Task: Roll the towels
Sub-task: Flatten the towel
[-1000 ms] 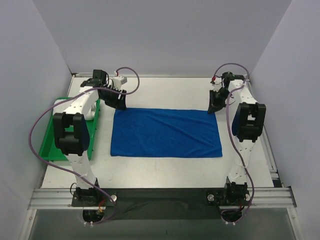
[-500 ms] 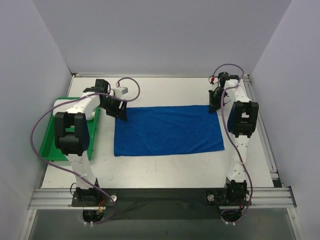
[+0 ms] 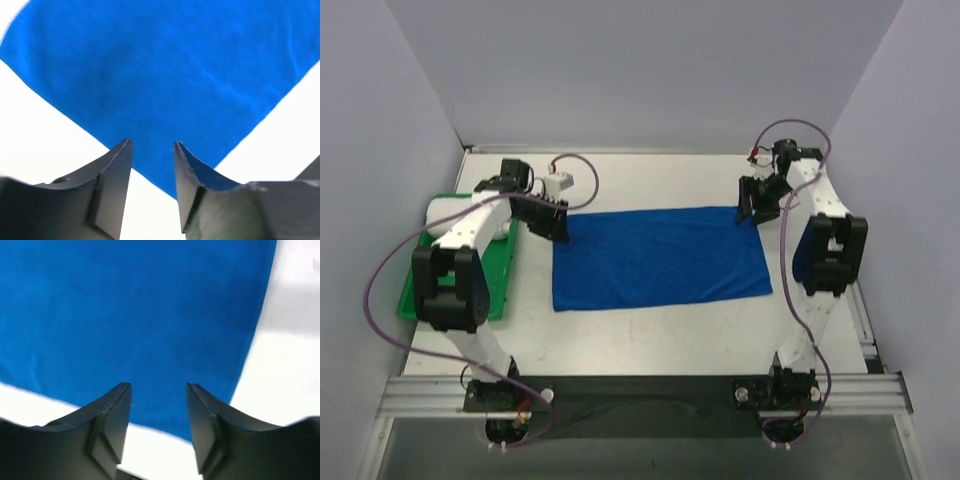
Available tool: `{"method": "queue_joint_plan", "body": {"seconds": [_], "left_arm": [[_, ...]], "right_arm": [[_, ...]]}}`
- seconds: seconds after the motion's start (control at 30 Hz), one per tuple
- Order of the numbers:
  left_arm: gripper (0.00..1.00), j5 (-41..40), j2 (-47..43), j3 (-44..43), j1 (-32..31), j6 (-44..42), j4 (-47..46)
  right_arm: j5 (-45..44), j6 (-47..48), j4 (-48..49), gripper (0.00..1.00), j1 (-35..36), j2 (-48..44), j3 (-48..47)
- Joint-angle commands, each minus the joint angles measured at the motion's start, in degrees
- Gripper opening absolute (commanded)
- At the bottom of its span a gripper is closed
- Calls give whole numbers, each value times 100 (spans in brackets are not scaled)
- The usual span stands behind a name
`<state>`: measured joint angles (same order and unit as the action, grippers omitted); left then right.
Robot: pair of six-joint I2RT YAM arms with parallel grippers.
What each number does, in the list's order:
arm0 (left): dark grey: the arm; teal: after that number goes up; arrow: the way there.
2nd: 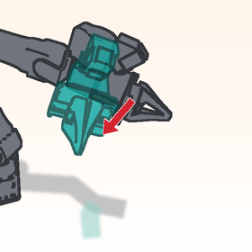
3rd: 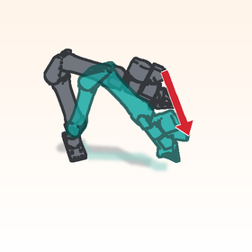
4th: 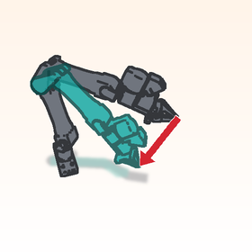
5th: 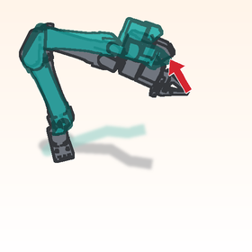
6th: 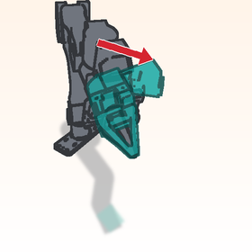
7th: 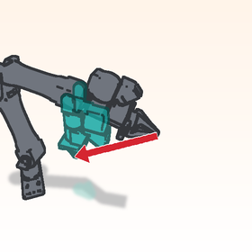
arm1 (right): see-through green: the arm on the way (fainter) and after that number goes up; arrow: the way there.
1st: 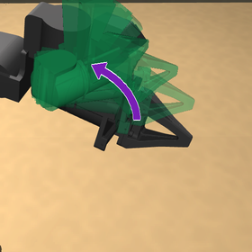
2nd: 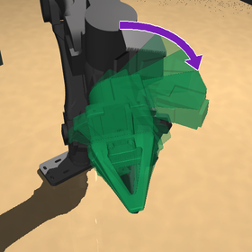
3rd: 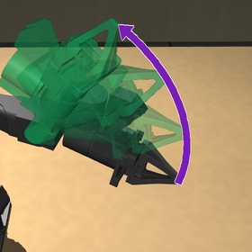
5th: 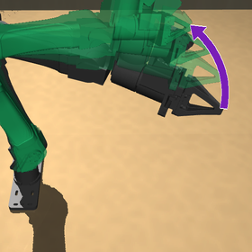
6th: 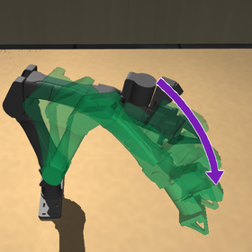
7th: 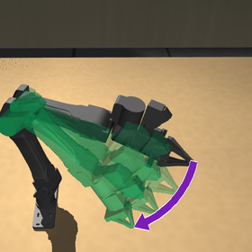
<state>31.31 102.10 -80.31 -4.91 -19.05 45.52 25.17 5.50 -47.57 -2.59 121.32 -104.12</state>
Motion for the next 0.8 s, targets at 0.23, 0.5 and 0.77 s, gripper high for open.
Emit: {"method": "queue_joint_plan", "body": {"seconds": [0.23, 0.5, 0.77], "left_arm": [[30, -327, -1289, 1597, -177, -767, 651], [27, -705, -1474, 2221, -423, -820, 634], [25, -793, -1325, 2318, -581, -767, 493]], "right_arm": [[-231, 734, -640, 17, -22, -1664, 2489], [-759, 593, 55, 12, -40, -1480, 3310], [-1084, 593, 125, 10, -154, -1435, 3424]]}}
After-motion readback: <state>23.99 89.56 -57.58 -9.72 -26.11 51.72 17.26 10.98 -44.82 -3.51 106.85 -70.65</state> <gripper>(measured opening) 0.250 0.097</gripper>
